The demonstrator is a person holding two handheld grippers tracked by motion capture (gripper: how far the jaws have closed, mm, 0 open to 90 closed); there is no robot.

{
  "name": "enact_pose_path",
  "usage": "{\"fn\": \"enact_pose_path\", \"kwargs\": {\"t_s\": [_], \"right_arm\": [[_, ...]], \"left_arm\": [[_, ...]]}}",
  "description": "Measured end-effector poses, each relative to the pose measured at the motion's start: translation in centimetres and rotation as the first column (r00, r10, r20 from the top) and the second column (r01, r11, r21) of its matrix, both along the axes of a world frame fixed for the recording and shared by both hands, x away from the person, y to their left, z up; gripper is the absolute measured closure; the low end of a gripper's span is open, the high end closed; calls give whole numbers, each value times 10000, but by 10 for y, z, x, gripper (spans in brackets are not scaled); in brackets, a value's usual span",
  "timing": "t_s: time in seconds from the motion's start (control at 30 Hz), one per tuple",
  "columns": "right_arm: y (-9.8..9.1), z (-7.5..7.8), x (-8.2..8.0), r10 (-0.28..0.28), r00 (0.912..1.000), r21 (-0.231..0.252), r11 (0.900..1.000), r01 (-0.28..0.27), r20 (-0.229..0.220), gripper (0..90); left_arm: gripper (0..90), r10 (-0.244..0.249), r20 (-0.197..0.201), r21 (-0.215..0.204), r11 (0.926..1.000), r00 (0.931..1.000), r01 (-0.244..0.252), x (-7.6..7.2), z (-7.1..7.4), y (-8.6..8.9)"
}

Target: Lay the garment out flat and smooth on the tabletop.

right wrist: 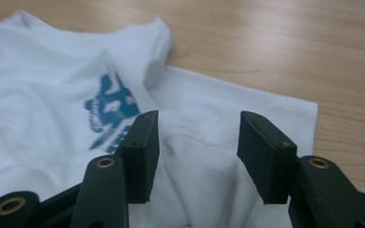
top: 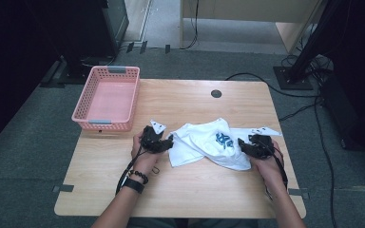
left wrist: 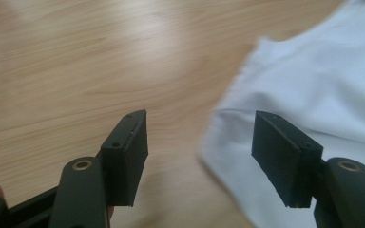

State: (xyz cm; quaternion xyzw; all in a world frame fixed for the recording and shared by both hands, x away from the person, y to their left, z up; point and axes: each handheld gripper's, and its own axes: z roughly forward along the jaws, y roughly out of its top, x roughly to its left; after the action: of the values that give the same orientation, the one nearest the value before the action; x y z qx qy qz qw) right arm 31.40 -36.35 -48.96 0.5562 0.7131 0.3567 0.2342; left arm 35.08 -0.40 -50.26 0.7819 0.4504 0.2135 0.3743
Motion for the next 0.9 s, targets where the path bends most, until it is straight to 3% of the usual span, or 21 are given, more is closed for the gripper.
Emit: {"fn": "enact_pose_path", "kwargs": {"t_s": [0.1, 0.17, 0.2, 0.27, 0.3, 0.33, 0.4, 0.43, 0.47, 0.5, 0.53, 0.6, 0.63, 0.67, 0.7, 0.73, 0.77, 0.8, 0.83, 0.87, 0.9], "right_arm": [[4, 6, -12, 648, 9977, 568, 9962, -658, 191, 499], [8, 7, -18, 1476, 9890, 919, 9848, -1474, 47, 499], [13, 7, -22, 2096, 9778, 1014, 9727, -2086, -1, 498], [22, 6, -30, 3292, 9442, 959, 9403, -3267, -112, 488], [29, 4, -34, 3646, 9310, 694, 9293, -3627, -175, 485], [33, 1, -35, 3784, 9255, 418, 9251, -3774, -181, 485], [37, -5, -34, 3767, 9256, -87, 9261, -3773, -369, 512], [39, -7, -34, 3742, 9264, -243, 9266, -3754, -411, 573], [39, -7, -34, 3742, 9264, -243, 9266, -3754, -411, 573], [40, -10, -32, 3800, 9240, -582, 9223, -3820, -432, 679], [39, -12, -31, 3891, 9199, -908, 9155, -3920, -482, 807], [36, -10, -29, 3757, 9263, -756, 9232, -3768, -288, 848], [32, -7, -27, 3567, 9342, -521, 9328, -3567, -99, 851], [22, 0, -23, 2935, 9555, -23, 9559, -2936, 303, 855], [14, 5, -20, 2334, 9708, 462, 9707, -2360, 549, 855], [14, 5, -20, 2334, 9708, 462, 9707, -2360, 549, 855], [8, 7, -19, 1918, 9791, 757, 9775, -1968, 682, 854], [-1, 11, -16, 1287, 9887, 1416, 9802, -1386, 774, 852], [-6, 12, -14, 916, 9921, 1721, 9794, -1052, 852, 847], [-10, 13, -13, 69, 9953, 1697, 9852, -233, 968, 834], [-12, 14, -12, -446, 9939, 1426, 9893, 299, 1010, 816]], "left_arm": [[378, -986, -11, -428, 9942, 9951, 985, -23, -2, -16], [378, -1402, 9, -376, 9894, 9901, 1401, -33, -5, -27], [379, -1653, 28, -303, 9858, 9862, 1653, -38, -7, -32], [398, -2033, 124, 116, 9791, 9790, 2032, -45, -14, -43], [424, -2167, 177, 480, 9753, 9761, 2157, -47, -16, -46], [438, -2214, 278, 583, 9739, 9748, 2195, -49, -17, -48], [509, -2334, 409, 763, 9702, 9715, 2298, -50, -17, -50], [551, -2382, 514, 936, 9680, 9699, 2327, -50, -17, -49], [602, -2382, 514, 936, 9680, 9699, 2327, -50, -17, -49], [602, -2415, 573, 1036, 9665, 9687, 2348, -49, -17, -47], [679, -2430, 573, 1032, 9662, 9683, 2363, -47, -17, -45], [757, -2343, 535, 1030, 9682, 9707, 2280, -43, -17, -37], [788, -2196, 491, 1045, 9713, 9743, 2137, -40, -17, -31], [838, -2088, 471, 1043, 9736, 9768, 2031, -36, -16, -26], [847, -1783, 419, 1046, 9793, 9831, 1731, -30, -16, -17], [847, -1541, 379, 1037, 9833, 9873, 1495, -27, -15, -12], [848, -1233, 326, 890, 9888, 9918, 1200, -19, -15, -3], [845, -1022, 337, 885, 9912, 9942, 988, -15, -14, 2], [849, -391, 442, 1195, 9923, 9983, 336, -9, -13, 9], [846, 3, 471, 1104, 9939, 9989, -55, -4, -11, 16], [826, 379, 389, 735, 9965, 9985, -407, 2, -9, 23]]}}
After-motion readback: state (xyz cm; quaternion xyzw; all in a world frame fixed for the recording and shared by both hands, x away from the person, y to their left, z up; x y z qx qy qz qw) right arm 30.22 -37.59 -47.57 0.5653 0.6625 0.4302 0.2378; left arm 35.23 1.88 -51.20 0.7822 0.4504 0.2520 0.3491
